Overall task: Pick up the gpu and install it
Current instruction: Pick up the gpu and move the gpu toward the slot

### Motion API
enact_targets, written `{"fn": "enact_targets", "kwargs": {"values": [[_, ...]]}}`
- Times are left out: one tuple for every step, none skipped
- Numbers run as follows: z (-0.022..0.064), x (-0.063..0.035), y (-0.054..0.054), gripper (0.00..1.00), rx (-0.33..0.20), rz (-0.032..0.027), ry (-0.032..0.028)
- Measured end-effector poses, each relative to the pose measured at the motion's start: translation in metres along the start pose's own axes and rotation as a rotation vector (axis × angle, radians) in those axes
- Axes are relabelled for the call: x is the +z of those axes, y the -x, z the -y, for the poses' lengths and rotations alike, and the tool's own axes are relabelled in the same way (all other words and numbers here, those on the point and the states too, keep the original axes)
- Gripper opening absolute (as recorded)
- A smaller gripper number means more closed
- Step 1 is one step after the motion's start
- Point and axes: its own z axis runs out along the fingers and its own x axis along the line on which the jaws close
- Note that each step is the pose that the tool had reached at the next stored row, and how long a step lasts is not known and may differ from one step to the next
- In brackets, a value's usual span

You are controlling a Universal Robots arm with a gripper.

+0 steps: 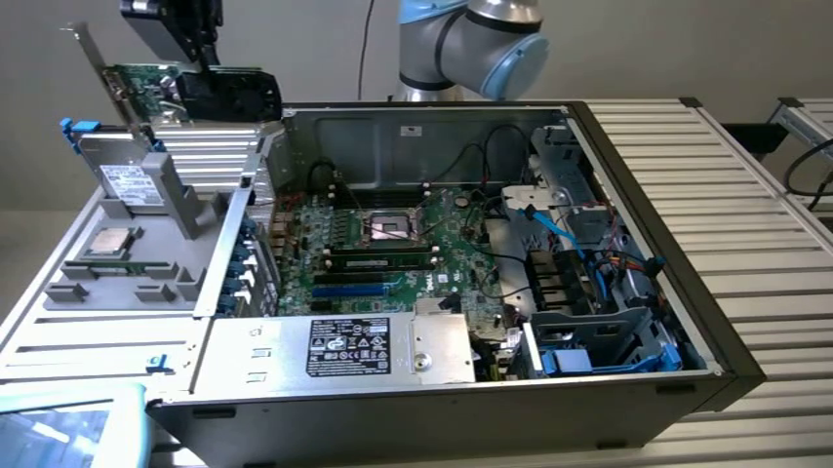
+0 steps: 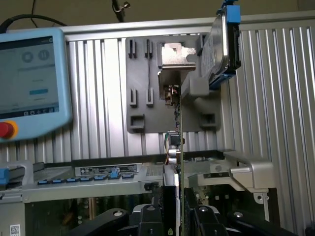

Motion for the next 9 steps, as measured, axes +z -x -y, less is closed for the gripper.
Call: {"fn": "enact_targets", "kwargs": {"values": [[0.0045, -0.0002, 0.0, 0.28, 0.0, 0.0002, -0.0002], [0.009, -0.0006, 0.0, 0.28, 0.0, 0.0, 0.0], [0.0139, -0.0009, 0.0, 0.28, 0.0, 0.0, -0.0001], [0.0182, -0.0011, 0.001, 0.28, 0.0, 0.0001, -0.0001], [0.0227, -0.0015, 0.001, 0.28, 0.0, 0.0, 0.0], [0.0274, -0.0018, 0.001, 0.28, 0.0, 0.0, 0.0], [0.0318, -0.002, 0.001, 0.28, 0.0, 0.0001, -0.0001], [0.0362, -0.0024, 0.001, 0.28, 0.0, 0.0001, 0.0], [0.0411, -0.0027, 0.002, 0.28, 0.0, 0.0001, -0.0001]]}}
